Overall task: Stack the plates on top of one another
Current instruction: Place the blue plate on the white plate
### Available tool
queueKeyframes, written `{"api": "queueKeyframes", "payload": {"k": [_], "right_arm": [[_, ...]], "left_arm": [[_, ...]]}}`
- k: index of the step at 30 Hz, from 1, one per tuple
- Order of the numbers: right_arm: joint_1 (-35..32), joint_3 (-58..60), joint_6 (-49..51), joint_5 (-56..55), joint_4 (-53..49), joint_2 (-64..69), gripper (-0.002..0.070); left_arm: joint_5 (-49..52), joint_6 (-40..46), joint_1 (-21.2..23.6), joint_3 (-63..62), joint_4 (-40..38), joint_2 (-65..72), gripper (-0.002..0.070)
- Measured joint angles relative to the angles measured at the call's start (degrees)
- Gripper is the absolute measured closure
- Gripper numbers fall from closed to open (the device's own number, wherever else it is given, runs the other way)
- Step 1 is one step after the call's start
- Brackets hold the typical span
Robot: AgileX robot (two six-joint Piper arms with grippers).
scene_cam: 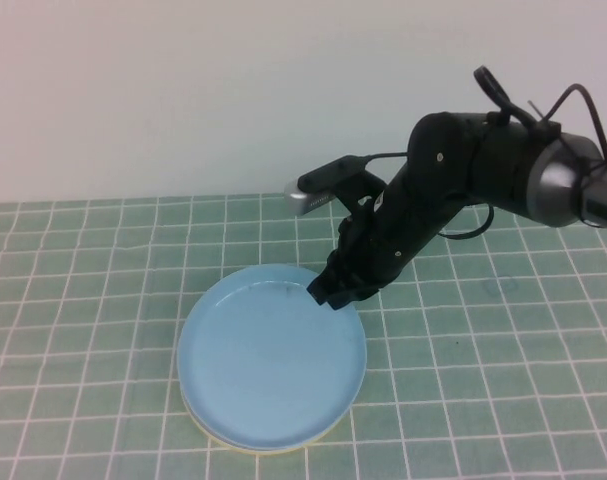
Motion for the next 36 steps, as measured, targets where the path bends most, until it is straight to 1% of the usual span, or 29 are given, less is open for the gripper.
{"api": "queueKeyframes", "payload": {"k": [6,8,10,11,13,18,24,26,32,36], "right_arm": [[0.0,0.0,0.1,-1.4,-0.5,1.4,0.0664],[0.1,0.0,0.0,-1.9,-0.5,1.6,0.0664],[0.1,-0.1,0.0,-2.5,-0.5,1.9,0.0664],[0.1,-0.1,0.0,-2.6,-0.5,2.2,0.0664],[0.1,-0.1,0.0,-2.8,-0.5,2.6,0.0664],[0.1,-0.4,0.0,-2.8,-0.5,3.8,0.0664],[0.1,-0.4,0.0,-3.4,-0.5,4.8,0.0660],[0.1,-0.4,0.0,-3.6,-0.5,4.9,0.0642],[0.1,-0.4,0.0,-4.1,-0.5,5.1,0.0521],[0.1,-0.4,0.0,-4.3,-0.5,5.2,0.0489]], "left_arm": [[0.0,0.0,0.0,0.0,0.0,-6.5,0.0676],[-1.4,0.0,0.0,0.0,0.1,-9.0,0.0676],[-4.7,-2.2,0.0,0.0,0.4,-11.1,0.0676],[-6.0,-5.1,0.0,0.0,1.0,-11.9,0.0676],[-6.6,-8.5,0.0,0.0,2.2,-12.4,0.0676],[-4.0,-8.6,0.0,1.2,2.6,-12.4,0.0676],[-5.4,-8.5,0.0,4.8,2.6,-14.1,0.0676],[-6.2,-8.0,0.0,5.8,2.6,-15.1,0.0676],[-6.9,-6.8,0.0,6.8,2.6,-17.1,0.0675],[-6.5,-6.8,0.0,6.8,2.5,-18.0,0.0676]]}}
